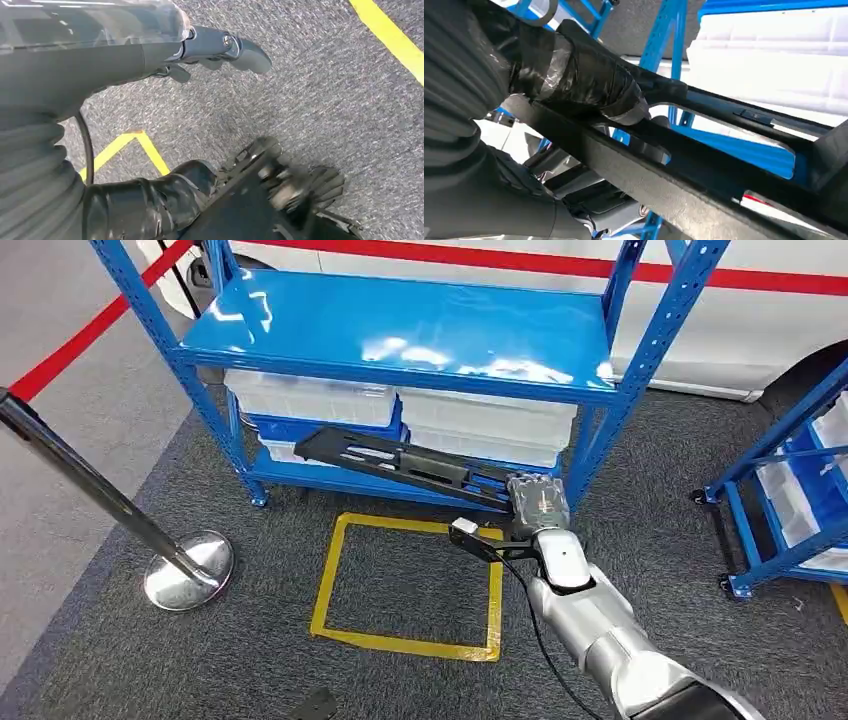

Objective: Take the parts from the cabinet and place them on the table.

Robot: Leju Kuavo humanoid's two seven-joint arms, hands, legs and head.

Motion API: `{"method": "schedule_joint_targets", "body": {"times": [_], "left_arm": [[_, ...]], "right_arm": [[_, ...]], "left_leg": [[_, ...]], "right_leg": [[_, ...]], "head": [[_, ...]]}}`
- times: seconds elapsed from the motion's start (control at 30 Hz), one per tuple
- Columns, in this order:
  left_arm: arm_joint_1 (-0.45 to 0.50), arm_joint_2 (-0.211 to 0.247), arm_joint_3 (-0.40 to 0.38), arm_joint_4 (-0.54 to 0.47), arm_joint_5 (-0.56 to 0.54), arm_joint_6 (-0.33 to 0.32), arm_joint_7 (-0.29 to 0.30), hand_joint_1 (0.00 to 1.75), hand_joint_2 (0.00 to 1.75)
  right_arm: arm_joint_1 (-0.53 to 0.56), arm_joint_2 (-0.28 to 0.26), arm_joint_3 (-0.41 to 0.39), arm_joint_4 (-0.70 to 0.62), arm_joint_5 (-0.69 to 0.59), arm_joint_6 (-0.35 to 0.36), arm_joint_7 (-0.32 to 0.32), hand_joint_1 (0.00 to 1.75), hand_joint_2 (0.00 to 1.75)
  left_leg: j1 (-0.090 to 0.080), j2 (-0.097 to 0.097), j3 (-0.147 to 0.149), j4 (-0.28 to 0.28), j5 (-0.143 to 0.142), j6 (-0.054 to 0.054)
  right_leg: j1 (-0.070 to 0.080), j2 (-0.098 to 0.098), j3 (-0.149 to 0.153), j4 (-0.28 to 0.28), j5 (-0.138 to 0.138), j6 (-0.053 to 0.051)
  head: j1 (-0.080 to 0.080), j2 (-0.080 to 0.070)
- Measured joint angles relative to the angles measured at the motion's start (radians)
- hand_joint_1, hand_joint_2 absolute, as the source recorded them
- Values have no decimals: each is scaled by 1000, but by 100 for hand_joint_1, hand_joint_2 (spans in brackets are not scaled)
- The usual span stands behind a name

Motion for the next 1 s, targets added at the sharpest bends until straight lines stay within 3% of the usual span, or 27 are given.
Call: {"method": "schedule_joint_targets", "body": {"times": [0.1, 0.13, 0.17, 0.2, 0.27, 0.3, 0.33, 0.37, 0.4, 0.47, 0.5, 0.6, 0.63, 0.7, 0.8, 0.83, 0.87, 0.9, 0.97, 1.0], "left_arm": [[5, 0, 0, 0, 0, 0, 0, 0, 175], [5, 0, 0, 0, 0, 0, 0, 0, 175], [4, 0, 0, 0, 0, 0, 0, 0, 175], [3, 0, 0, 0, 0, 0, -1, 0, 175], [3, 0, 0, 0, 0, 1, -1, 0, 175], [5, 0, 0, 0, -1, 4, -1, 0, 175], [6, 0, 0, 0, 0, 5, -1, 0, 175], [6, 0, 0, 0, 0, 5, 0, 0, 175], [6, 0, 0, 0, 1, 5, 0, 0, 175], [5, 0, 0, 0, 1, 5, 0, 0, 175], [6, -2, 0, 0, 1, 5, 0, 0, 175], [5, -2, 0, 0, 1, 4, 0, 0, 175], [5, -2, 0, 0, 1, 4, 0, 0, 175], [4, -1, 0, 0, 1, 5, 0, 0, 175], [6, 0, 0, 0, 1, 5, 0, 0, 175], [7, 0, 0, 0, 1, 5, 0, 0, 175], [8, 0, 0, 0, 1, 4, 2, 0, 175], [8, 1, 0, 0, 1, 4, 2, 0, 175], [5, 2, 0, 0, 1, 4, 2, 0, 175], [4, 1, 0, 0, 1, 4, 3, 0, 175]], "right_arm": [[2, 1, 0, -4, 1, 0, 7, 175, 175], [2, 0, 0, -6, 1, 0, 7, 175, 175], [2, -1, 0, -6, 2, 0, 8, 175, 175], [2, -1, 0, -7, 2, 0, 8, 175, 175], [4, -1, 0, -8, 6, 3, 10, 175, 175], [6, -1, 0, -8, 8, 5, 11, 175, 175], [8, -1, 0, -8, 11, 6, 13, 175, 175], [10, -1, 0, -8, 13, 7, 15, 175, 175], [10, -1, 0, -8, 18, 8, 19, 175, 175], [9, -2, 0, -12, 21, 11, 25, 175, 175], [8, -2, 0, -14, 21, 13, 26, 175, 175], [9, -3, 1, -19, 21, 13, 26, 175, 175], [9, -3, 1, -21, 21, 14, 26, 175, 175], [8, -2, 1, -25, 22, 14, 27, 175, 175], [9, -2, 1, -26, 22, 15, 26, 175, 175], [10, -2, 1, -26, 22, 15, 27, 175, 175], [11, -2, 1, -26, 22, 15, 29, 175, 175], [12, -2, 1, -26, 24, 15, 30, 175, 175], [11, -2, 1, -27, 29, 15, 30, 175, 175], [11, -2, 1, -27, 31, 15, 31, 175, 175]], "left_leg": [[-5, -1, -7, 4, 14, 17], [3, -1, -8, -6, 27, 26], [5, 3, -10, -11, 37, 32], [5, 4, -16, -13, 43, 42], [3, 4, -28, -12, 50, 47], [2, 5, -35, -10, 53, 46], [2, 5, -41, -7, 55, 46], [2, 4, -46, -5, 56, 45], [2, 3, -47, -2, 57, 45], [0, 2, -47, 1, 56, 43], [-1, 3, -53, 1, 59, 36], [0, 4, -60, 0, 67, 21], [-4, 3, -60, -2, 68, 14], [-1, 2, -77, 35, 33, 3], [7, 2, -181, 269, -79, -15], [9, 3, -200, 311, -84, -19], [13, 3, -195, 303, -66, -22], [17, 3, -166, 247, -29, -25], [23, 4, -70, 60, 60, -28], [21, 2, -47, 20, 44, -27]], "right_leg": [[-4, 0, 0, -11, 18, 17], [0, 0, -3, -12, 22, 24], [-7, 3, -9, 0, 3, 27], [-6, 3, -26, 44, -41, 29], [-8, 4, -83, 196, -128, 35], [-8, 4, -107, 262, -153, 37], [-9, 4, -114, 292, -158, 38], [-9, 4, -94, 271, -141, 37], [-9, 4, -51, 207, -109, 34], [-5, 4, 54, 30, -45, 18], [1, 4, 70, 8, -66, 8], [7, 5, 60, -6, -56, 5], [2, 4, 61, -14, -51, -2], [-8, 1, 68, -30, -40, -17], [-8, -1, 61, -28, -38, -19], [-9, -1, 59, -25, -38, -19], [-9, -1, 59, -24, -38, -19], [-10, -1, 59, -22, -38, -18], [-14, 0, 59, -12, -43, -9], [-10, 2, 55, -8, -45, -1]], "head": [[0, 0], [2, 0], [0, 0], [3, 0], [2, 0], [2, 0], [2, 0], [3, 0], [2, 0], [2, 0], [2, 0], [2, 0], [2, 0], [0, 0], [0, 0], [0, 0], [0, 0], [0, 0], [0, 0], [1, 0]]}}
